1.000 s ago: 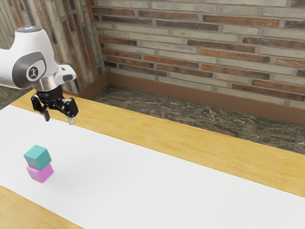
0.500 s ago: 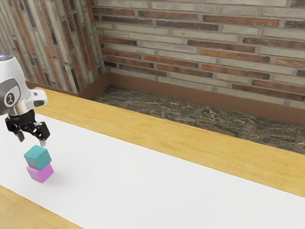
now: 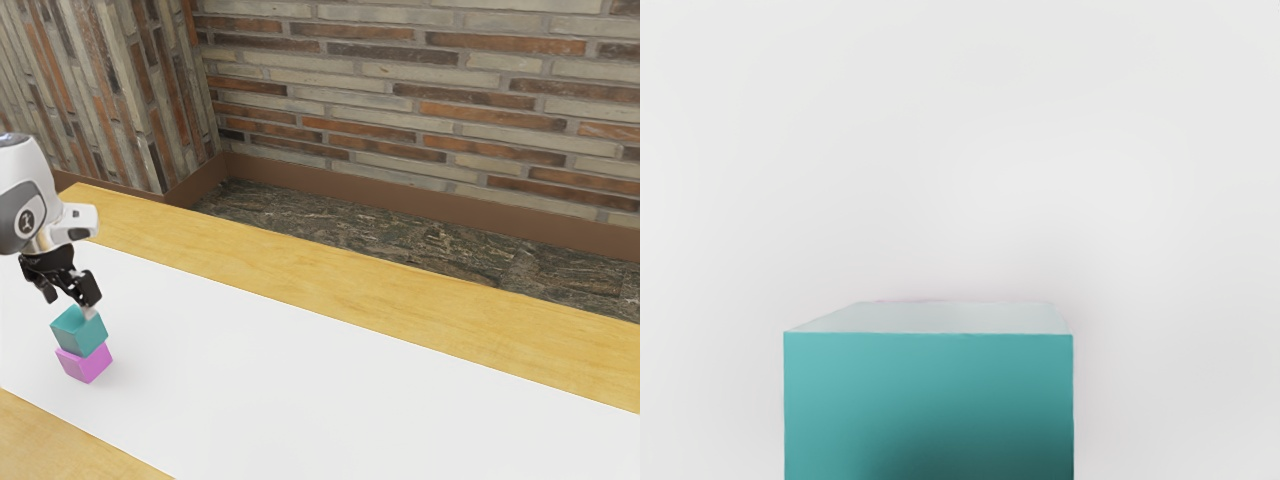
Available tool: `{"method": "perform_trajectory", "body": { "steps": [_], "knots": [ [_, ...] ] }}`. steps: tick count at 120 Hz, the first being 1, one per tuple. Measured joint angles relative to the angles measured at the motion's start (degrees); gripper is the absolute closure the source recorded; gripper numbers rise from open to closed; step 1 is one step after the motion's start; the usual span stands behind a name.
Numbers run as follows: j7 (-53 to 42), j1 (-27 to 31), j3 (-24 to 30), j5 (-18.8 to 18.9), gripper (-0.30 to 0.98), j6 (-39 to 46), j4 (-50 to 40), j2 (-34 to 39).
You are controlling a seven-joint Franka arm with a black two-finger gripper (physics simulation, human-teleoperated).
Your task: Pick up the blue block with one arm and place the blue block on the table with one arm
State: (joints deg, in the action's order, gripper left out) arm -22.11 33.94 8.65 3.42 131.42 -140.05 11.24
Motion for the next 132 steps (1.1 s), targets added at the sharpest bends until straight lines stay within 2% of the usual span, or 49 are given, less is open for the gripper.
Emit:
{"method": "perform_trajectory", "body": {
  "steps": [104,132],
  "knots": [
    [-6.7,1.7,0.1,-0.2,0.0,5.1,-1.4,-6.8],
    [-7.2,1.9,0.2,-0.2,0.23,5.6,-1.4,-6.5]
  ]
}}
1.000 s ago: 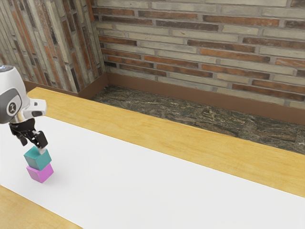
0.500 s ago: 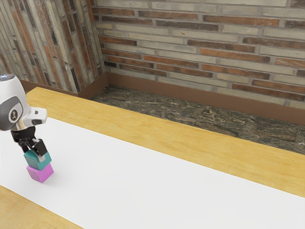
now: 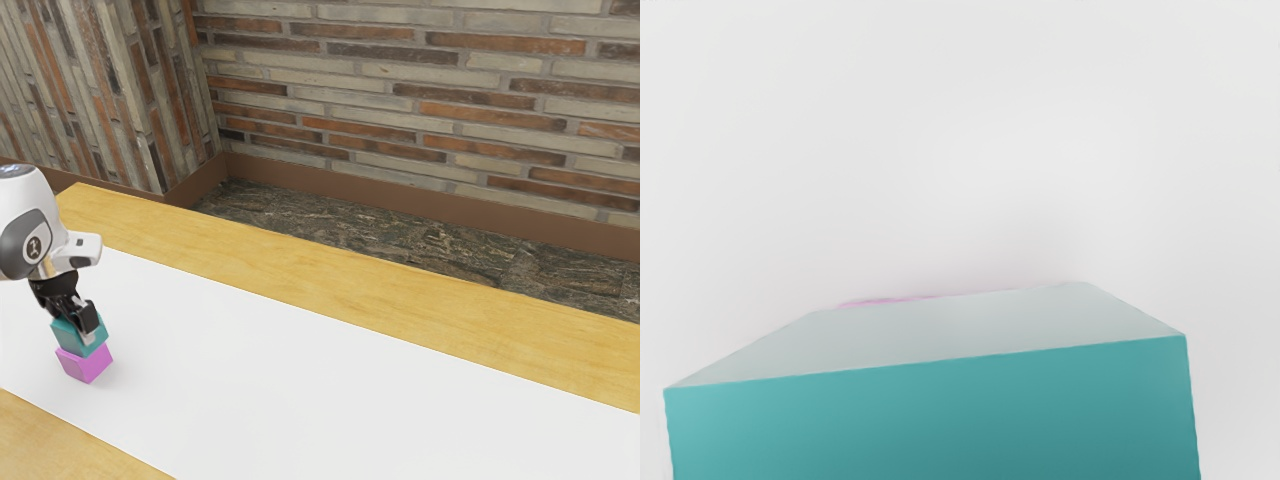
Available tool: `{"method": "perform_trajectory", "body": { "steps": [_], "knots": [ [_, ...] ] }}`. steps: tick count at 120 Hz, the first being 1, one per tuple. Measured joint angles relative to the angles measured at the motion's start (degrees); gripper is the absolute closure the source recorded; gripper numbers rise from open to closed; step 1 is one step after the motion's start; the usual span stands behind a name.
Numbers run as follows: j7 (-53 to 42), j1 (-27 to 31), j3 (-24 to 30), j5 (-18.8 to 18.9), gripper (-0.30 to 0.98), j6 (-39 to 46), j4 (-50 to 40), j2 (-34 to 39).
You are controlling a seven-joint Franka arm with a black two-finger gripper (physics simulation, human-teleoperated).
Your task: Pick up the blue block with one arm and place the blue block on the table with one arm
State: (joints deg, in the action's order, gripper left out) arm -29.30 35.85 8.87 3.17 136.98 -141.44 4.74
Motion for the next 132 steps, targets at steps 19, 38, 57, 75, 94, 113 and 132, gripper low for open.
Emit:
{"method": "perform_trajectory", "body": {
  "steps": [19,38,57,75,94,113,132],
  "knots": [
    [0.0,0.1,0.1,0.2,0.3,0.2,0.0,0.2],
    [0.1,0.2,3.2,0.1,0.32,-0.3,1.0,2.2],
    [0.3,-1.7,7.8,-1.3,0.32,-0.7,3.0,0.6],
    [0.5,-1.7,9.0,-1.9,0.31,-0.7,4.5,-3.4],
    [0.8,-2.8,9.4,-1.8,0.31,-0.6,7.1,-7.8],
    [0.9,-3.2,9.5,-1.6,0.28,-0.6,8.8,-10.9],
    [0.6,-3.1,9.5,-1.8,0.15,-0.7,9.0,-11.0]
  ]
}}
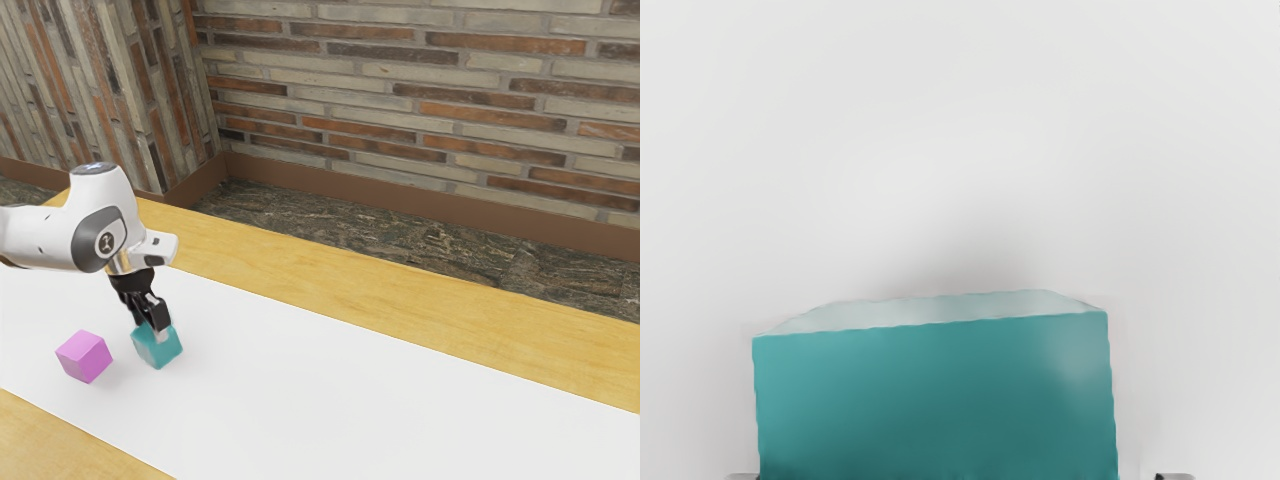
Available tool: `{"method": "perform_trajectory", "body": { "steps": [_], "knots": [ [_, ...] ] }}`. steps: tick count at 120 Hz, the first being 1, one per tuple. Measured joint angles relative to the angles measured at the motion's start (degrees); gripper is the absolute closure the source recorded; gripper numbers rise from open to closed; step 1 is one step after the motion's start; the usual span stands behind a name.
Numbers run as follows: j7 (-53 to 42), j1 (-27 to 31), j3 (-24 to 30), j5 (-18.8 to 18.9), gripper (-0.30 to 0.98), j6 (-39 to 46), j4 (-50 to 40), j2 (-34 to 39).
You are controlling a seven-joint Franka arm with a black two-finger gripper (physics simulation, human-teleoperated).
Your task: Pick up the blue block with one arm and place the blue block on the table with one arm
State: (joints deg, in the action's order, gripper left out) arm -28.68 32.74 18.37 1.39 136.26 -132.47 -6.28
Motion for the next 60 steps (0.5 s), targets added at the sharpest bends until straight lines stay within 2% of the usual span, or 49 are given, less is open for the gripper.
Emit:
{"method": "perform_trajectory", "body": {
  "steps": [12,29,60],
  "knots": [
    [-0.1,0.2,0.1,0.0,0.09,-0.1,0.0,1.5],
    [-0.4,1.1,0.7,0.0,0.05,-0.9,-0.1,7.6],
    [-0.8,0.7,1.2,0.1,0.01,-3.0,-0.5,10.4]
  ]
}}
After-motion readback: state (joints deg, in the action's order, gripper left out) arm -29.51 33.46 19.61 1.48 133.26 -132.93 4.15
